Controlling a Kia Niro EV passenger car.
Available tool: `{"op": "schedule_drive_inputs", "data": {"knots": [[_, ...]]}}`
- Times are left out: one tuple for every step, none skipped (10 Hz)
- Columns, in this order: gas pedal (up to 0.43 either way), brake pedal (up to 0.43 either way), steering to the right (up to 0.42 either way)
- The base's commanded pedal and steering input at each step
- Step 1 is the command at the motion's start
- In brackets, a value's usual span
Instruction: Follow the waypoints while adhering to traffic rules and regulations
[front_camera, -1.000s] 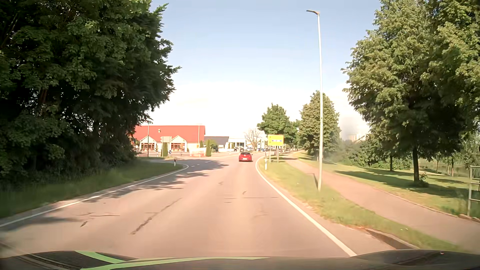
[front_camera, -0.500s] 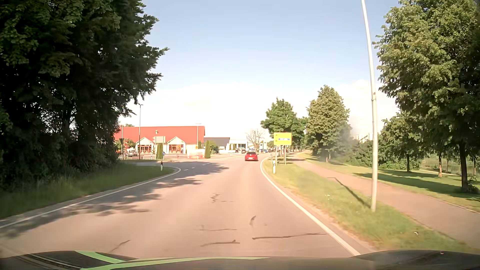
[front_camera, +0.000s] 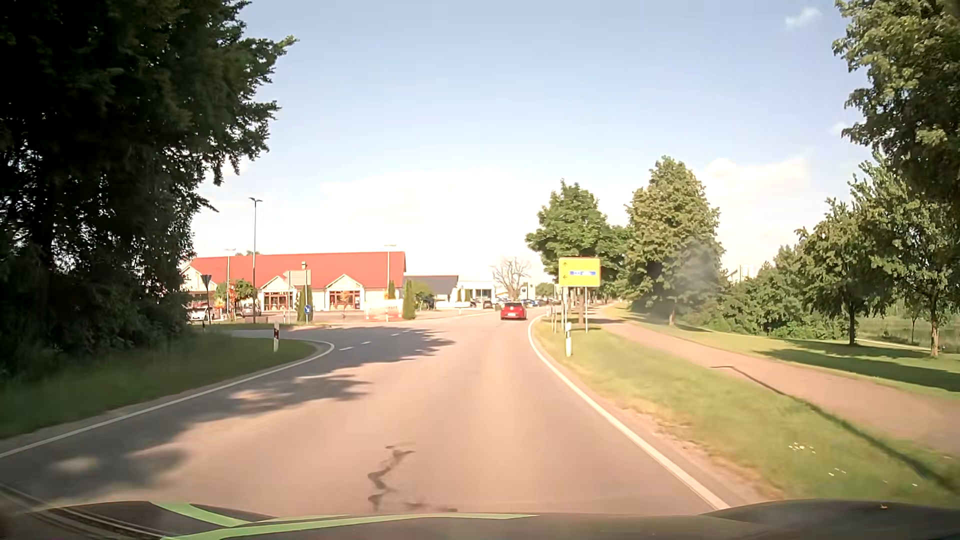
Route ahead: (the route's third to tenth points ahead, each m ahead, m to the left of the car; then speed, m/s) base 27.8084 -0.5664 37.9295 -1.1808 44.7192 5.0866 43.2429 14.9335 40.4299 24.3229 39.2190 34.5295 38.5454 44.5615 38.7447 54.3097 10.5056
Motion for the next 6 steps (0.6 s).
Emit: {"op": "schedule_drive_inputs", "data": {"knots": [[0.0,0.098,0.008],[0.0,0.104,0.009],[0.0,0.116,0.011],[0.0,0.122,0.012],[0.0,0.128,0.012],[0.0,0.134,0.012]]}}
